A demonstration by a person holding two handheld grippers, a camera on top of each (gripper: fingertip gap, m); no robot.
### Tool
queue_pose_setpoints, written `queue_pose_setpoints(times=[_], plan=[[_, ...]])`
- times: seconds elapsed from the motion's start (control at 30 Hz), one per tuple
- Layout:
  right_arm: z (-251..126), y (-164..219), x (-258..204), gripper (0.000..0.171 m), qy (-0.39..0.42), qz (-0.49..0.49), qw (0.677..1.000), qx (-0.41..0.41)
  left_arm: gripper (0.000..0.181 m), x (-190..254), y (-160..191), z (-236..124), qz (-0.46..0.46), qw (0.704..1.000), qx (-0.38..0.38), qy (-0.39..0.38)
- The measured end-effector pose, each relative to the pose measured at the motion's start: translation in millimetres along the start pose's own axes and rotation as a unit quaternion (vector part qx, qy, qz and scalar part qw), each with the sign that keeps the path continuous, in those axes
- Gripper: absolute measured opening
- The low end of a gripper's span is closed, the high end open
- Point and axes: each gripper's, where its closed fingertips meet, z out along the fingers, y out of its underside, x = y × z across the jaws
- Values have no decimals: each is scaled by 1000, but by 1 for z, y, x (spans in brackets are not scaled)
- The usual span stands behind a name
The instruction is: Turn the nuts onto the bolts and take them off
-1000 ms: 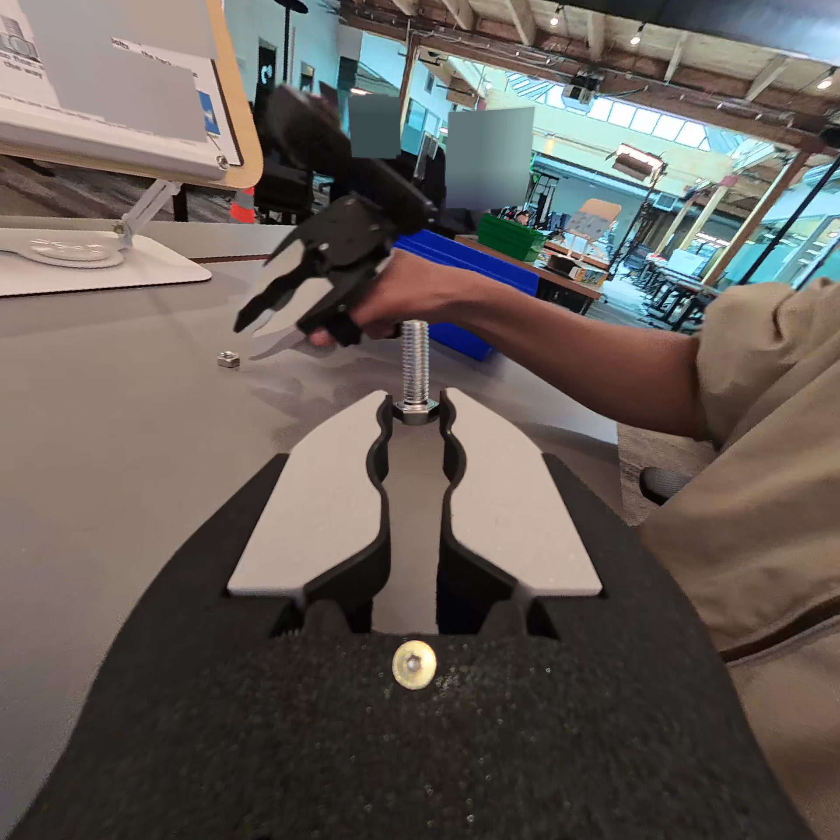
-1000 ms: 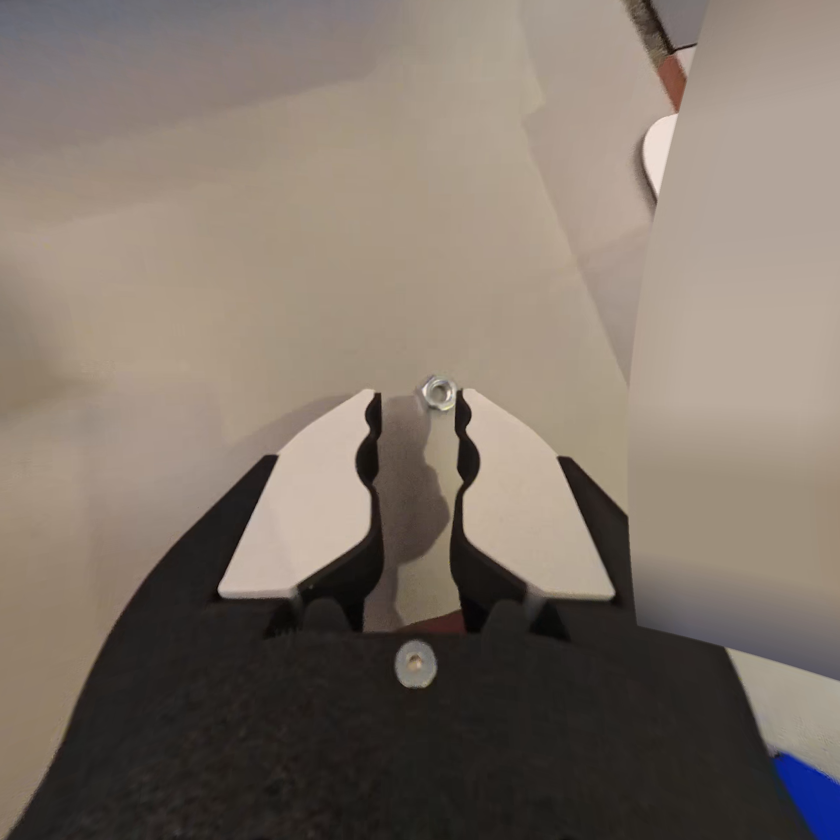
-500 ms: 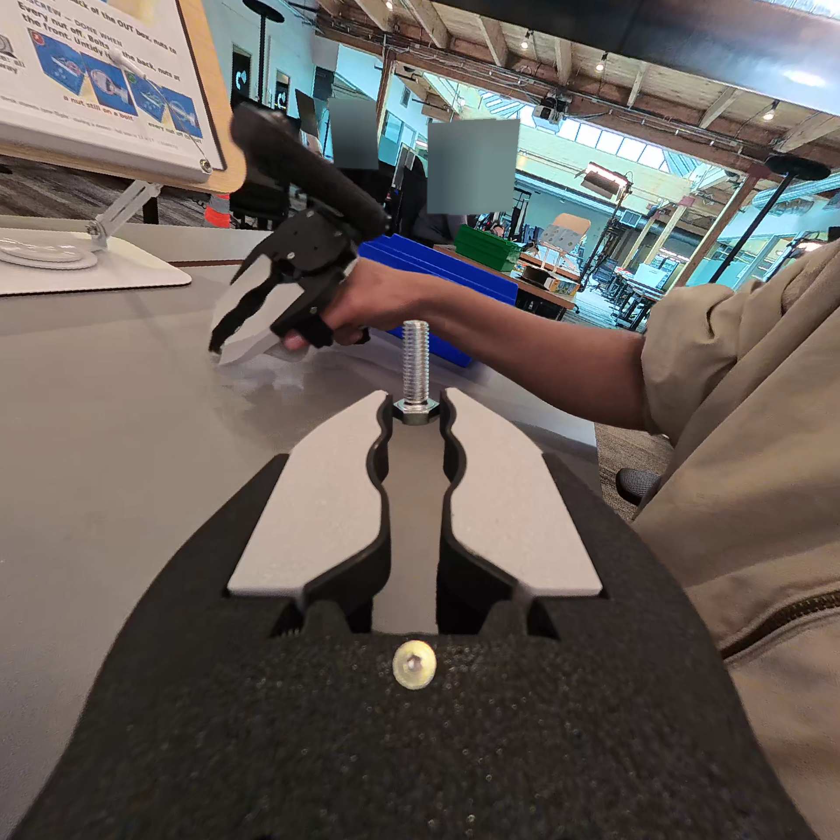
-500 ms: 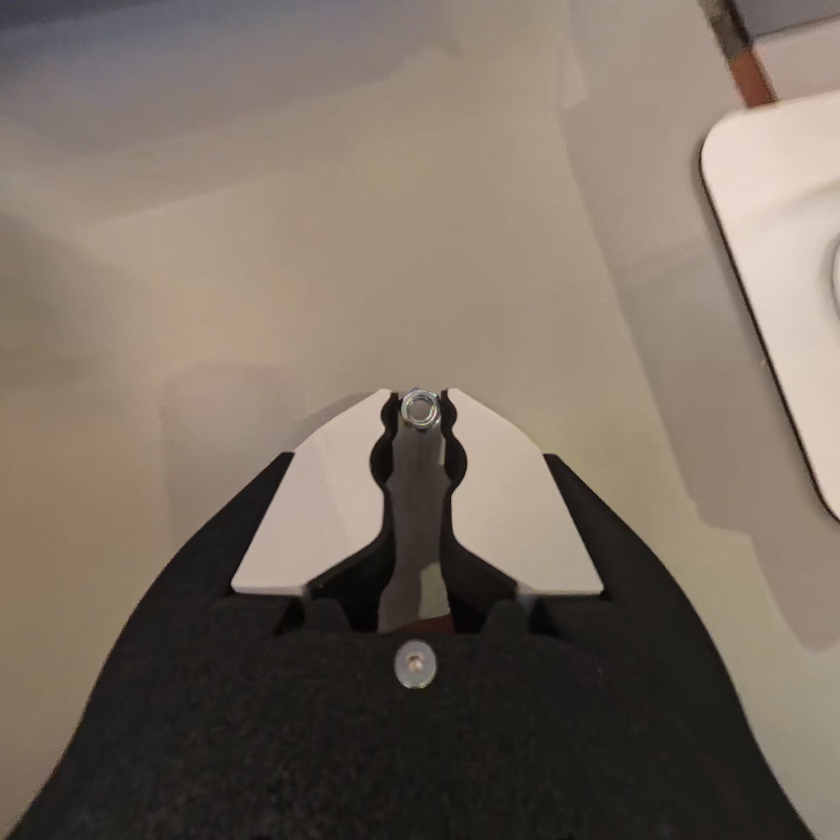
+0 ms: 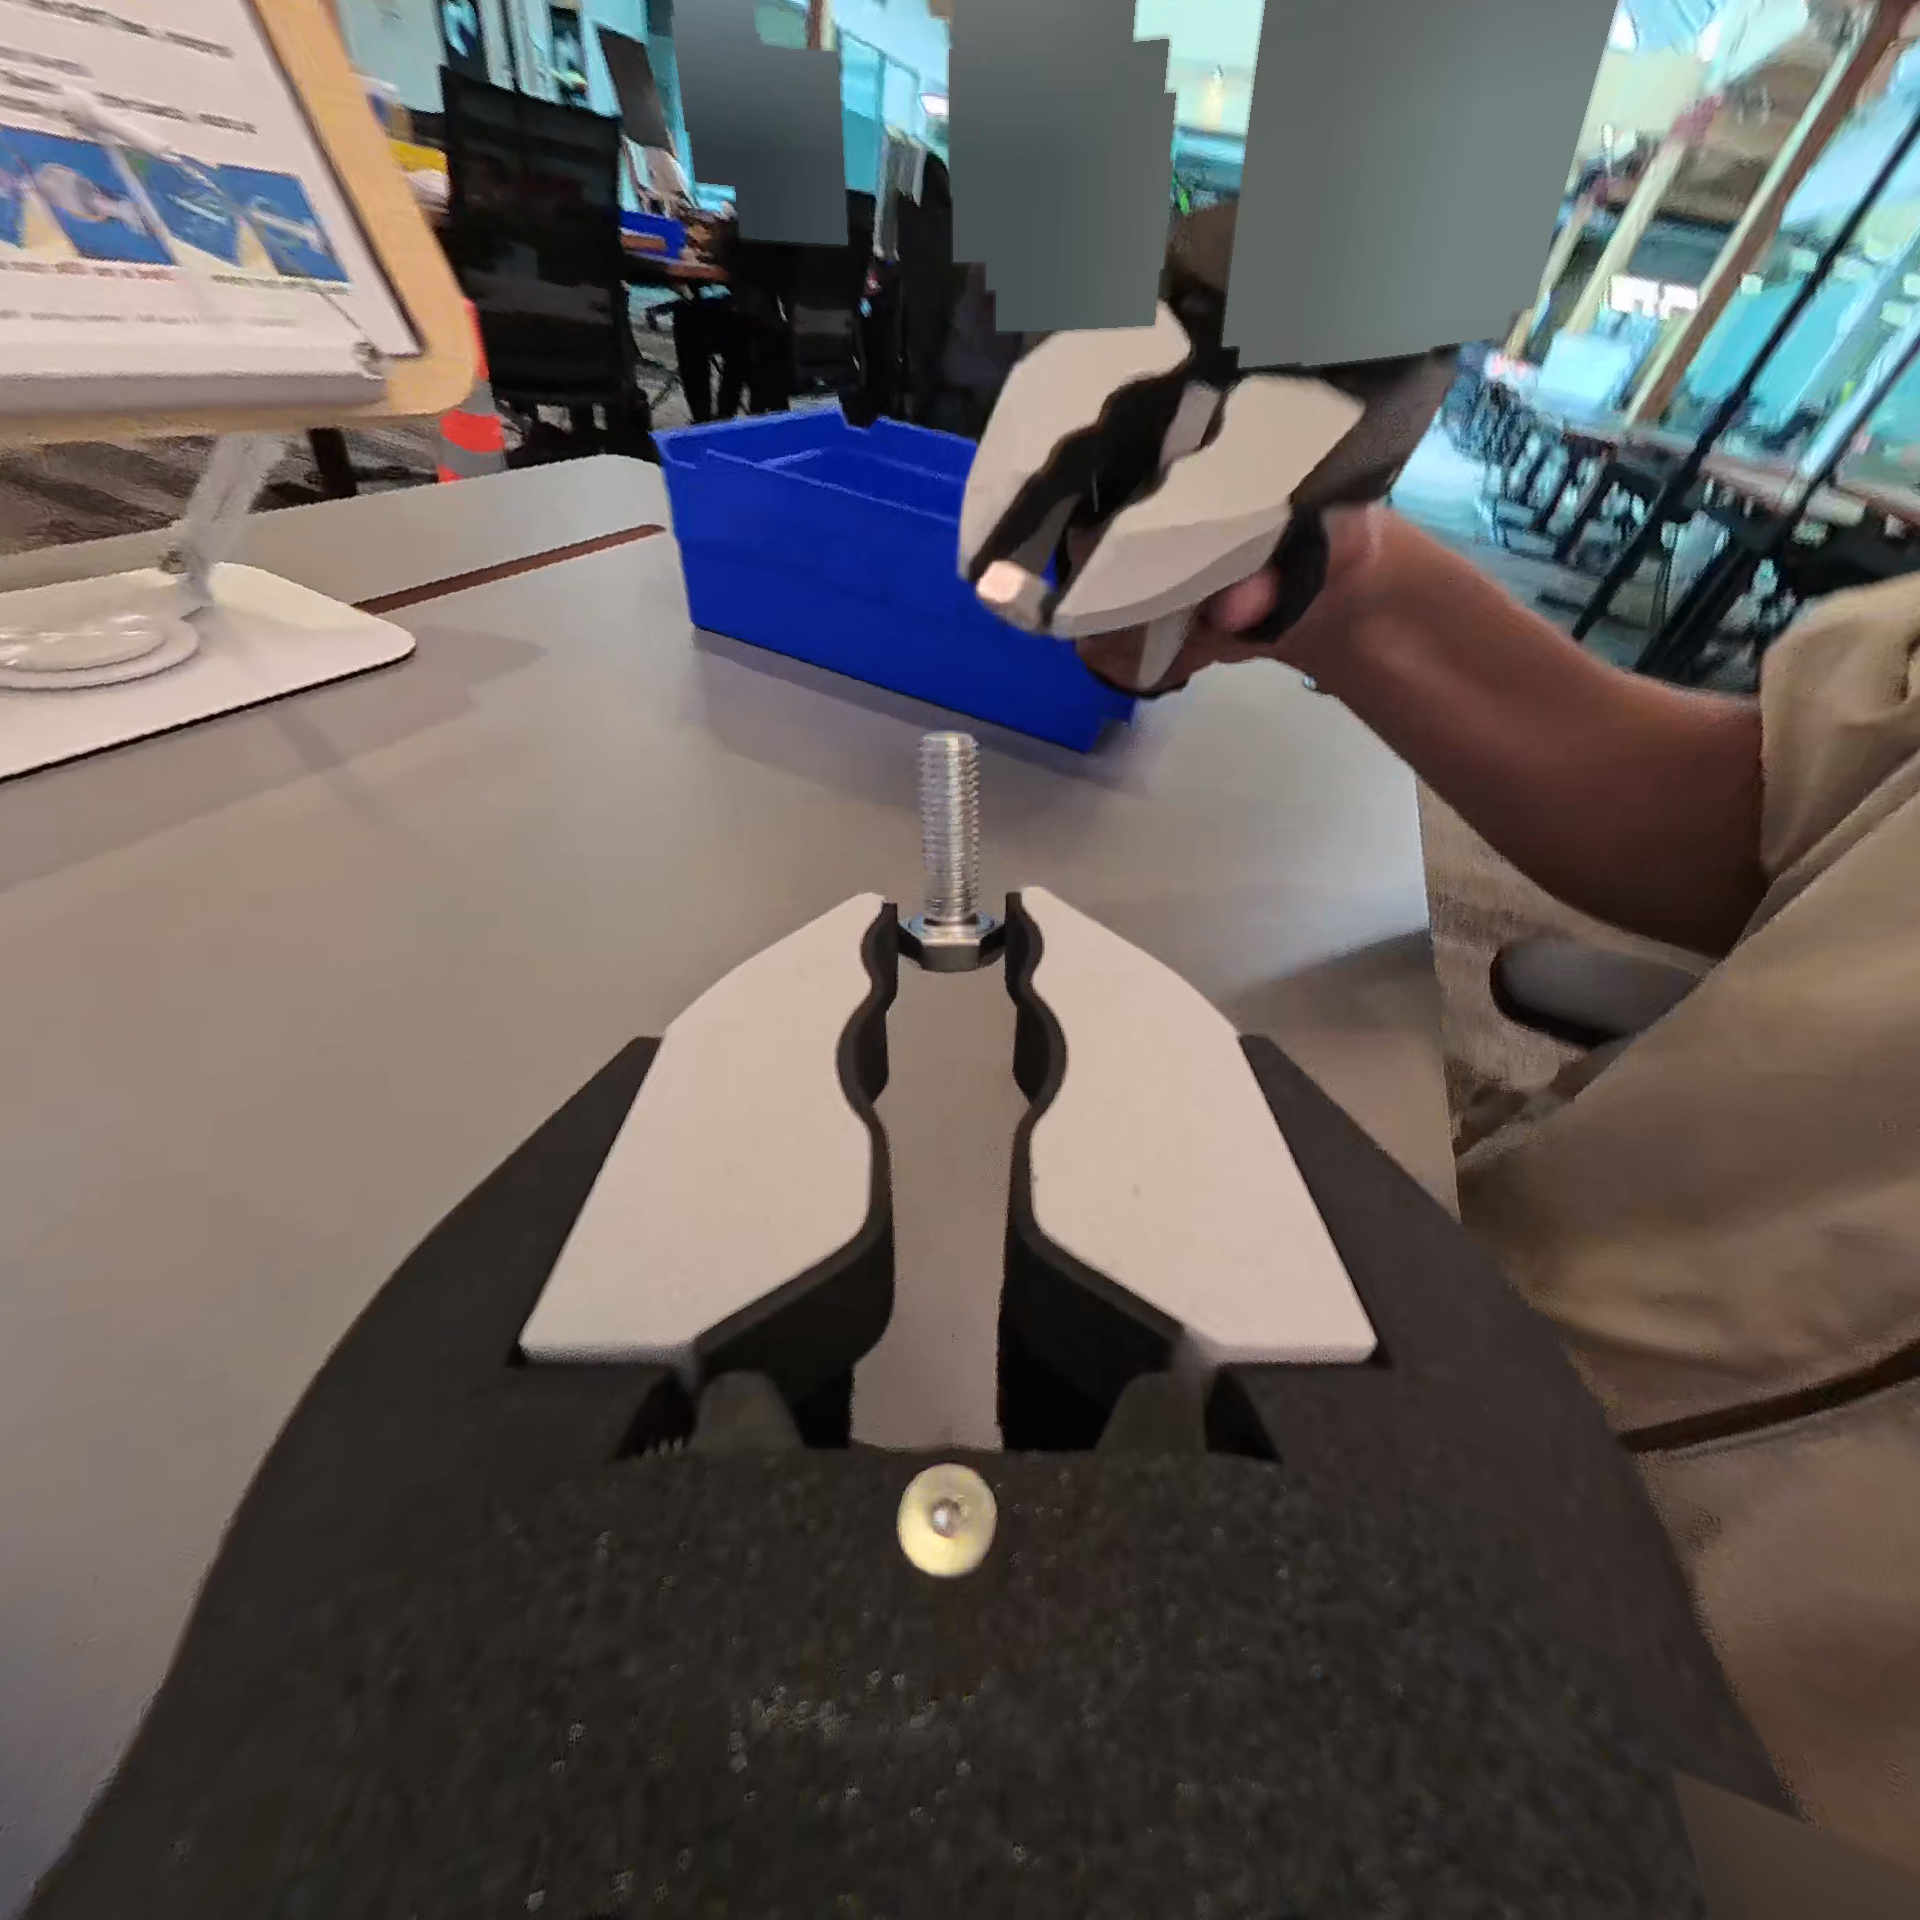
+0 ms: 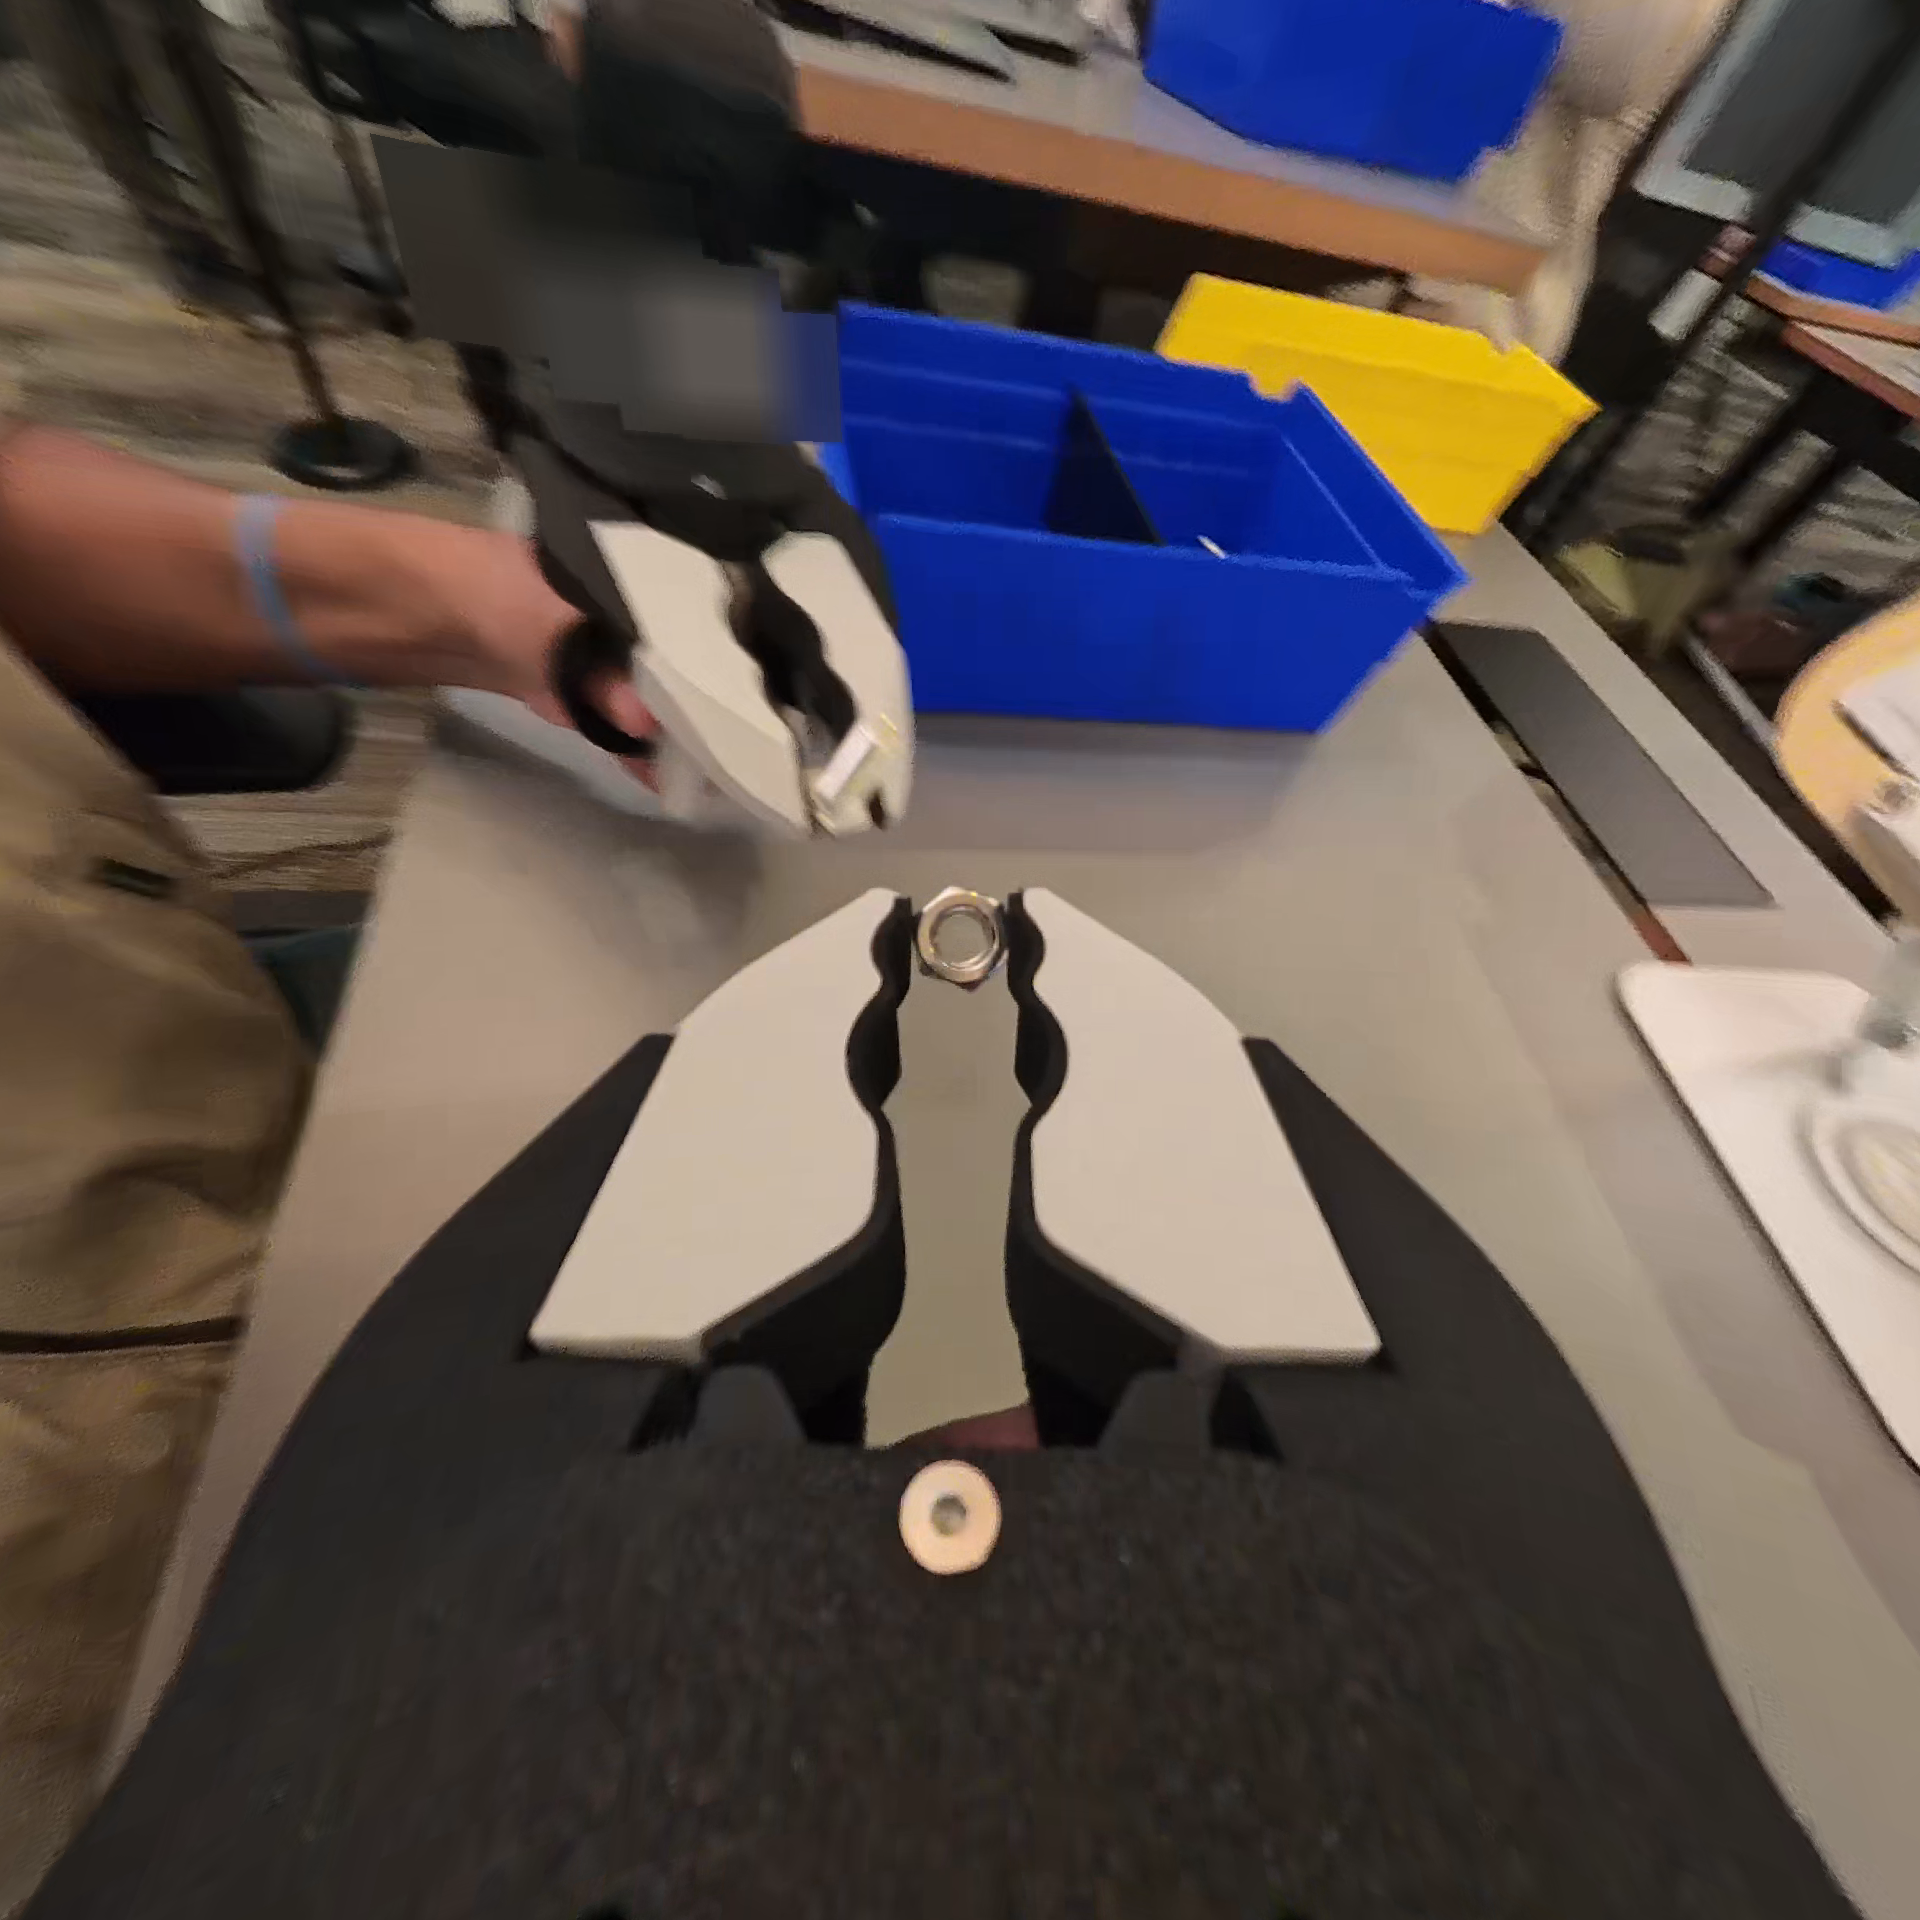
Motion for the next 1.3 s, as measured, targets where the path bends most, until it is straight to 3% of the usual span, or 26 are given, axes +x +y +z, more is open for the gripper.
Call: queue_pose_setpoints(times=[0.2, 0.67, 0.83, 1.1, 1.3], plan=[[1, -24, -35, 17, -90, -40, 995, 12, 19, 23, -7, 16, 94, 993, -64, 44], [1, -21, -47, 17, -119, -74, 990, -22, 19, 42, -10, 22, 120, 984, -82, 99], [2, -20, -43, 17, -114, -62, 991, -20, 19, 38, -10, 23, 125, 986, -74, 80], [3, -15, -37, 17, -91, 36, 995, 1, 19, 29, -8, 29, 170, 982, -81, -22], [4, -14, -37, 17, -75, 48, 996, -1, 19, 32, -8, 29, 116, 993, -37, 0]])
